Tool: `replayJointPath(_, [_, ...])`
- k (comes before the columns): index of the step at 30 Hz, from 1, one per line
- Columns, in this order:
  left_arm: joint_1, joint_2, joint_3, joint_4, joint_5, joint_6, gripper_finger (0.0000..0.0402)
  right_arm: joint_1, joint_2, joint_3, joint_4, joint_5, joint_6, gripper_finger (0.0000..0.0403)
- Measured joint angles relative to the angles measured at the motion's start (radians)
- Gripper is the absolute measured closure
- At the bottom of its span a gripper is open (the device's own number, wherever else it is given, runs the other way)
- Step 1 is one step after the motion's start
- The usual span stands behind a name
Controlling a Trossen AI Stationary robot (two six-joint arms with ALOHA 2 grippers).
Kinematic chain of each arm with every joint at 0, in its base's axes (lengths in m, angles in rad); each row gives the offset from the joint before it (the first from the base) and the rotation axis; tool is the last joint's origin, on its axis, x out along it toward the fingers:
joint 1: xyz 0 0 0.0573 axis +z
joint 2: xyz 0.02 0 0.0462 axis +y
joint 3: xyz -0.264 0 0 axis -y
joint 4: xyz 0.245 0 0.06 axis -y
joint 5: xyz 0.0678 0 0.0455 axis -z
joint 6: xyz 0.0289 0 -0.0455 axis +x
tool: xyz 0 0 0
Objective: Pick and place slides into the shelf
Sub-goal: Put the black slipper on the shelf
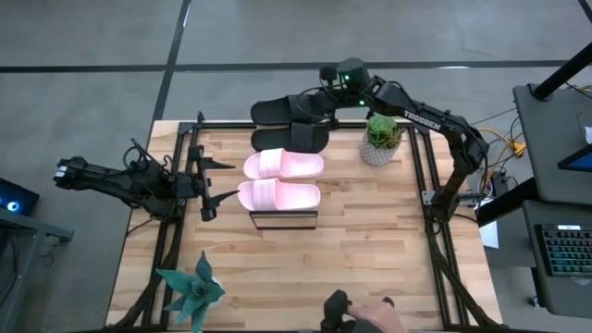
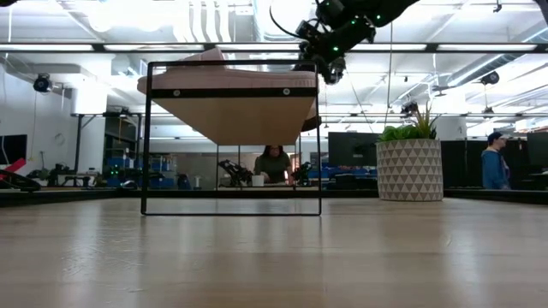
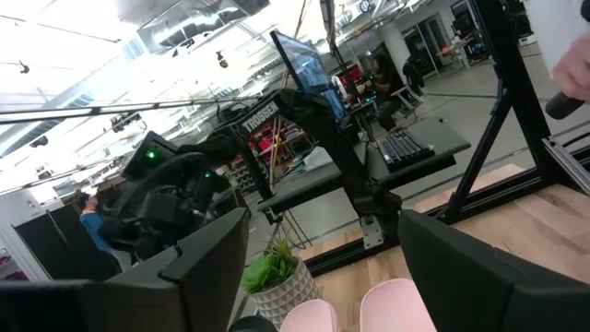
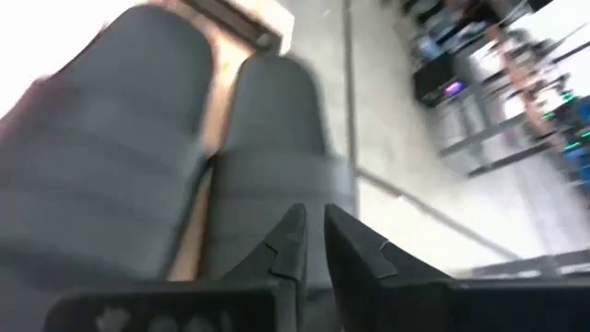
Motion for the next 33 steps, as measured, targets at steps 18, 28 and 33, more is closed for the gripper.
replayJointPath(18, [0.000, 0.000, -0.002, -0.007, 0.000, 0.000, 0.0136, -0.033, 0.280, 0.293, 0.022, 0.026, 0.021, 0.0394])
replayJointPath(28, [0.000, 0.001, -0.002, -0.029, -0.037, 0.000, 0.0136, -0.033, 0.470, 0.654, -0.432, 0.014, 0.065, 0.0395])
replayJointPath(33, [0.000, 0.004, -0.002, -0.032, -0.045, 0.000, 0.0136, -0.033, 0.473, 0.668, -0.454, 0.011, 0.067, 0.0395])
